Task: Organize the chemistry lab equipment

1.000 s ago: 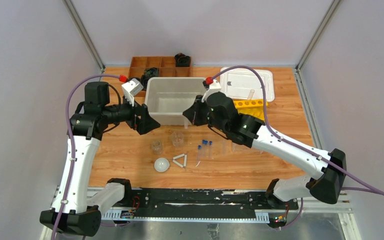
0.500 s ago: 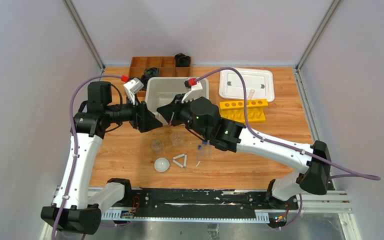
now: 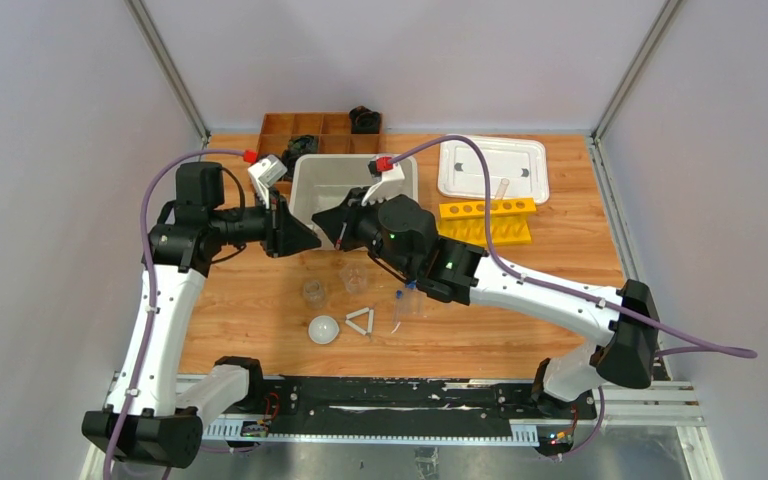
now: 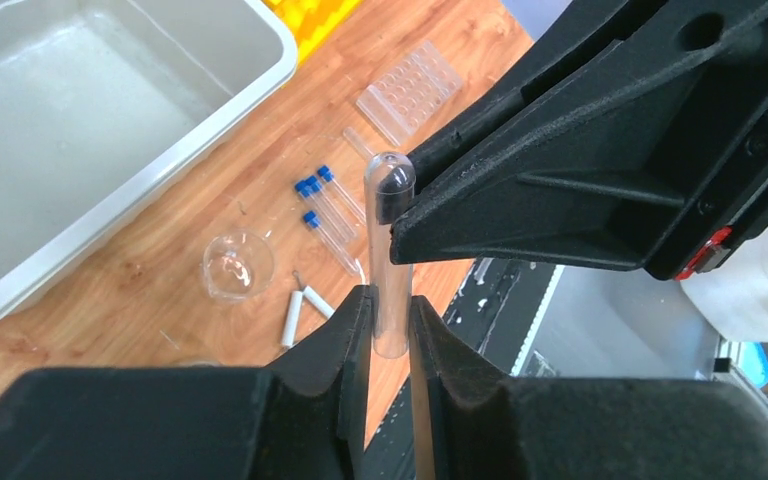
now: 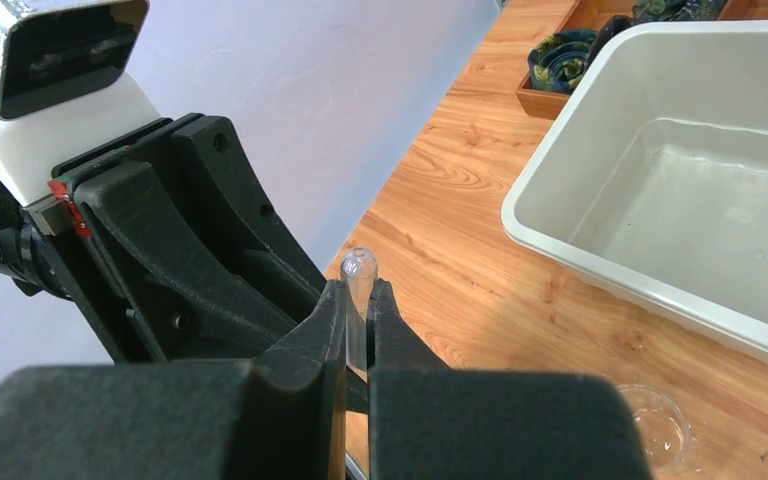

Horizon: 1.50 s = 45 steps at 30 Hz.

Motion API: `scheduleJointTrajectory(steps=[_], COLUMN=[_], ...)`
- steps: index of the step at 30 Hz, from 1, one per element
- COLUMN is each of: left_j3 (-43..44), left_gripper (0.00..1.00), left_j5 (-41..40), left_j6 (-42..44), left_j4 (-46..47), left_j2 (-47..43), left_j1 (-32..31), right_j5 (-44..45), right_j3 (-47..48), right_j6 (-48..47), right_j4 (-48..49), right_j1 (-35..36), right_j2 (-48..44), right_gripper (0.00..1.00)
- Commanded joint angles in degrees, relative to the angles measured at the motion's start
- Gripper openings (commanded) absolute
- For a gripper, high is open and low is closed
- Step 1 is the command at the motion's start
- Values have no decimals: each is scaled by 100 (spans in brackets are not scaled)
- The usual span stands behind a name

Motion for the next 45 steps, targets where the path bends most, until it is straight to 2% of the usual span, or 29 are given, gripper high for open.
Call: scheduleJointTrajectory(steps=[1,3,5,8,11,20,25,28,30,35,36,37,39,40,41,45], left_j3=[-107,-139,-186,-270,-343,-480,-487,-476,-496,-490,-489,-484,-458,-449,-427,-340], left_gripper=[16,11,7,3,1,1,0,0,0,1,9,27,78,95,99,100], left_j5=[125,128,104,19,-78,-158,-262,-269,-263,-356,-401,-473,-634,-709,-836,-1409], left_j6=[46,179,407,884,1180,1300,1360,1409,1428,1497,1495,1484,1418,1396,1368,1144], left_j4=[61,71,71,82,80,85,44,1,-12,-43,-43,-43,-51,-52,-52,-56], left_j2=[57,12,-76,-333,-498,-601,-648,-648,-655,-649,-647,-632,-601,-590,-579,-503], left_j1=[-8,-10,-9,-10,-13,-16,-23,-19,-18,-17,-24,-17,-17,-21,-20,-17], right_j5=[179,111,-306,-879,-1244,-2393,-2836,-2928,-2976,-3098,-3103,-3094,-2959,-2800,-2530,-1010], right_j3=[225,578,1157,1949,2375,2923,3143,3192,3207,3215,3198,3157,3055,2973,2884,2041], right_j6=[80,160,293,188,-82,-396,-343,-341,-334,-366,-385,-423,-532,-646,-777,-1375], right_j4=[179,-464,-1510,-2802,-3544,-3869,-3910,-3934,-3938,-3993,-4017,-4040,-4122,-4226,-4330,-4491], right_j1=[75,-4,-214,-452,-546,-702,-800,-822,-844,-961,-985,-1022,-1115,-1165,-1214,-1521], right_j2=[26,123,343,629,788,1086,1325,1403,1431,1413,1388,1351,1232,1143,1031,321], right_gripper=[5,20,32,43,47,50,50,45,38,10,6,2,0,0,0,0])
